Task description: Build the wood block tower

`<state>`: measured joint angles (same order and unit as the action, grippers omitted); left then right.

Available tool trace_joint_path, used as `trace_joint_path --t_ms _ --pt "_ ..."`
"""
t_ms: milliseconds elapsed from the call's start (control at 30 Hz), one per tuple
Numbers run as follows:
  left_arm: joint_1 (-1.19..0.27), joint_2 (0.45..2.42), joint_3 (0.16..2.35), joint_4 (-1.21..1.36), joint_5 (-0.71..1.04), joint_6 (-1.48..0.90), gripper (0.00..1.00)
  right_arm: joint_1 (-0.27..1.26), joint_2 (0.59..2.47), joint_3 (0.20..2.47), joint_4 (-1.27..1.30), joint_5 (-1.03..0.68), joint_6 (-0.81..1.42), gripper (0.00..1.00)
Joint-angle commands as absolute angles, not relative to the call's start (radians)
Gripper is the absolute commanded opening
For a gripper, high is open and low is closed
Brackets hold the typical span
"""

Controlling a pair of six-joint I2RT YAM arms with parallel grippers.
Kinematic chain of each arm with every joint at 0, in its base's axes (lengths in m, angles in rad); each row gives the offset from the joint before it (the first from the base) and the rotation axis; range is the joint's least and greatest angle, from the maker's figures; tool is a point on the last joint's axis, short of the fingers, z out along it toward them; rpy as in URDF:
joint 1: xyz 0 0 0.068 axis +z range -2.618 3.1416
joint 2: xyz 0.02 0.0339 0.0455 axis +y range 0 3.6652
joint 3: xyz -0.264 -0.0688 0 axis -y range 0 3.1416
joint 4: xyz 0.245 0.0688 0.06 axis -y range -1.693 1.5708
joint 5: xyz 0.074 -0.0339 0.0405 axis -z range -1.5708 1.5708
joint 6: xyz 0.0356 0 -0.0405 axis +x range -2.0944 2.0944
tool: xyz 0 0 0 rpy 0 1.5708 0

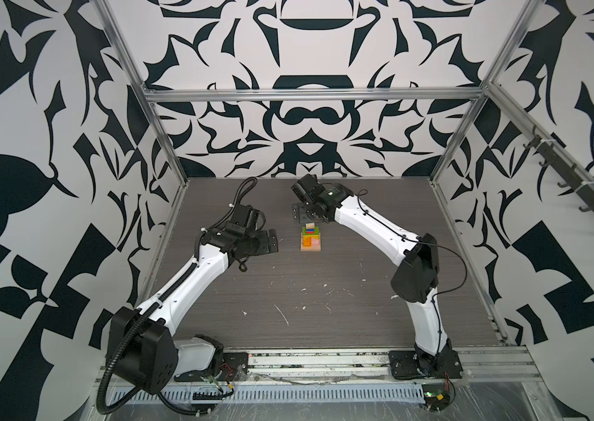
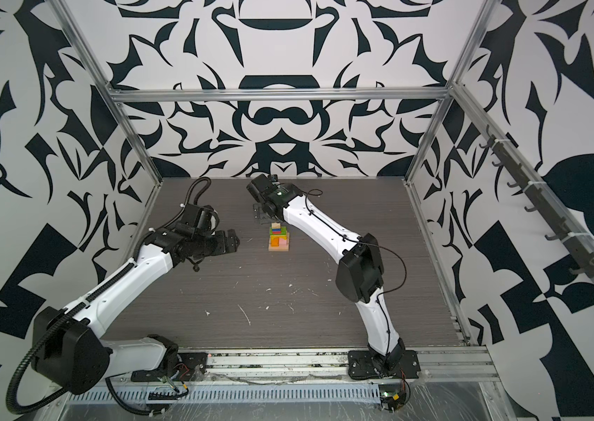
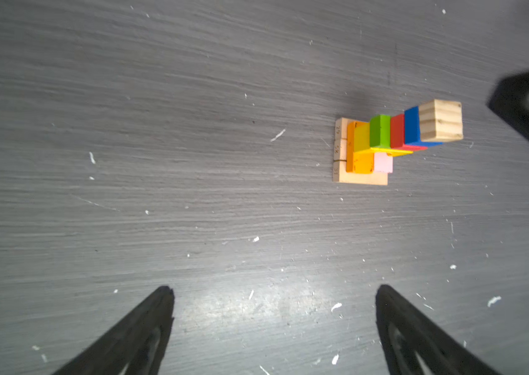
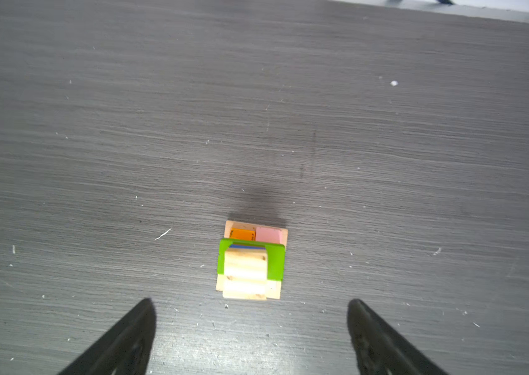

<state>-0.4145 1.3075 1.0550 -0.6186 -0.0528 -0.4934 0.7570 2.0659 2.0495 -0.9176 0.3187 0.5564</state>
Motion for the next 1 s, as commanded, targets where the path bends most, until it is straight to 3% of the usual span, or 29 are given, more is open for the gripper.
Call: trace_joint_path --t_ms 0,200,467,600,800,967 --pt "-0.384 1.328 1.109 -0.642 -0.092 -0.462 1.0 0.761 1.94 1.954 -0.831 0.379 0.502 0.98" --pt "-0.304 1.347 1.108 -0.563 -0.045 -0.418 1.0 0.748 1.733 1.656 -0.684 0.449 0.43 0.99" --pt "-0.221 1.337 0.925 -0.233 -0.074 -0.268 0.99 0.613 1.398 1.138 -0.372 0.442 0.324 0.99" --pt "-0.213 1.308 0.787 -0.048 -0.213 -0.147 0.99 0.505 1.277 0.954 -0.289 0.39 0.298 1.0" --pt "-0.089 1.299 0.638 0.155 -0.32 -0.091 1.0 0.424 1.2 0.761 -0.127 0.442 0.197 1.0" --pt "0.0 1.334 0.51 0.393 -0.267 -0.096 1.0 0.373 1.198 0.645 0.011 0.452 0.144 1.0"
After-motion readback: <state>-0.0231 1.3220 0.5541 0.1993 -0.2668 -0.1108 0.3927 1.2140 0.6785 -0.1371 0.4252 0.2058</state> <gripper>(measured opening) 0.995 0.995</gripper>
